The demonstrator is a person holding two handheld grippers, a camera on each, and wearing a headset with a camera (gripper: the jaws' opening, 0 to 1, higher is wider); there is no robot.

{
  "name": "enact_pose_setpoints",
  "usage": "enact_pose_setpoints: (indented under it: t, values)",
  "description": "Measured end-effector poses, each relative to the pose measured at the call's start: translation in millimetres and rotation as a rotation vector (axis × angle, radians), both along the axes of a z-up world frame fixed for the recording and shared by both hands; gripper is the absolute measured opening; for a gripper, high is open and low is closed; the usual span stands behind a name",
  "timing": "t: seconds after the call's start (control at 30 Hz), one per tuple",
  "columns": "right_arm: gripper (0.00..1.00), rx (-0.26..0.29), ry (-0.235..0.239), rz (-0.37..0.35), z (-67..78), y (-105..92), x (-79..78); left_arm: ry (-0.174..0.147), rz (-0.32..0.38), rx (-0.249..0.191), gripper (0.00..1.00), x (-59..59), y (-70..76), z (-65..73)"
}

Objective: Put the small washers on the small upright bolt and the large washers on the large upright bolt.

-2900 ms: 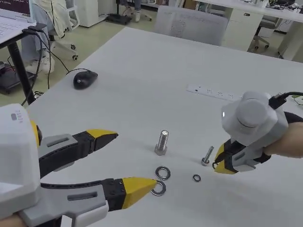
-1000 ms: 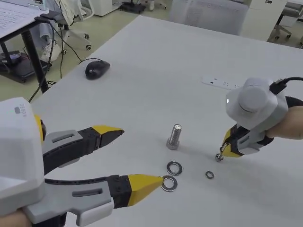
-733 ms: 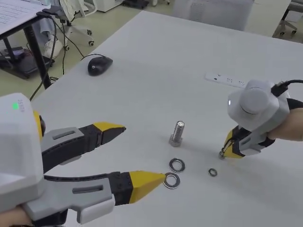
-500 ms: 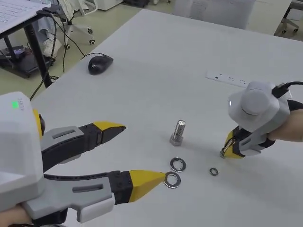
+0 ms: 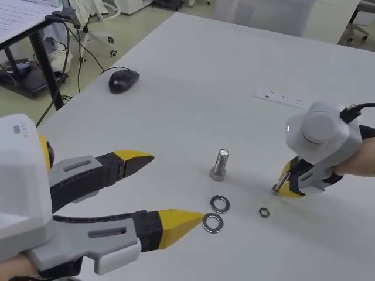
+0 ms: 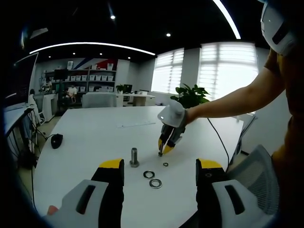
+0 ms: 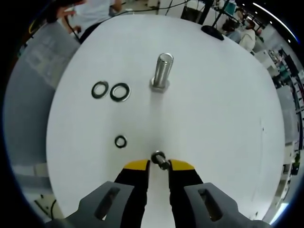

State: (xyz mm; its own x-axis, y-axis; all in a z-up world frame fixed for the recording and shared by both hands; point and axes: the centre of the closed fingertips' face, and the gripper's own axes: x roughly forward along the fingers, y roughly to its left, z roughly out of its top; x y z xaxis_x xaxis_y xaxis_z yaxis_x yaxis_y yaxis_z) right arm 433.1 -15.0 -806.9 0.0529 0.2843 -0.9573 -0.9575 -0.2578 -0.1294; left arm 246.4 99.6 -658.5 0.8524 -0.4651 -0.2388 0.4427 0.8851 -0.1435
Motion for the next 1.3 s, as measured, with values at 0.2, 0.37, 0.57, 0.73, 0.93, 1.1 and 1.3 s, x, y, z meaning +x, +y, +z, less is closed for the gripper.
enact_pose_setpoints:
  t: [0.2,0.37,0.57,0.73,0.93,1.1,1.3]
  values:
    - [0.16,0.003,-0.006,-0.017,6.1,-8.0,-3.0,-0.008,-0.006,0.003,0.6,-1.1,-2.5,2.4]
    - [0.16,-0.002,-0.006,-0.025,8.7,-15.6,-9.8,-0.022,-0.013,0.007,0.6,-2.1,-6.0,6.4]
    - [0.16,-0.003,0.01,-0.021,7.6,-16.8,-25.9,-0.035,-0.021,0.014,0.6,-7.3,-10.4,11.1]
    - [0.16,-0.008,0.033,0.002,-0.5,-12.8,-43.7,-0.033,-0.014,0.02,0.6,-11.5,-10.5,11.4]
    - [0.16,-0.022,0.052,0.033,-7.7,-6.7,-55.6,-0.036,-0.009,0.023,0.61,-18.8,-11.1,13.7]
    - [0.16,-0.025,0.052,0.042,-7.3,1.0,-52.5,-0.047,0.006,0.022,0.61,-22.7,-8.6,17.9]
    - [0.16,-0.034,0.066,0.047,-11.4,6.6,-51.2,-0.047,0.011,0.023,0.61,-23.2,-9.1,17.9]
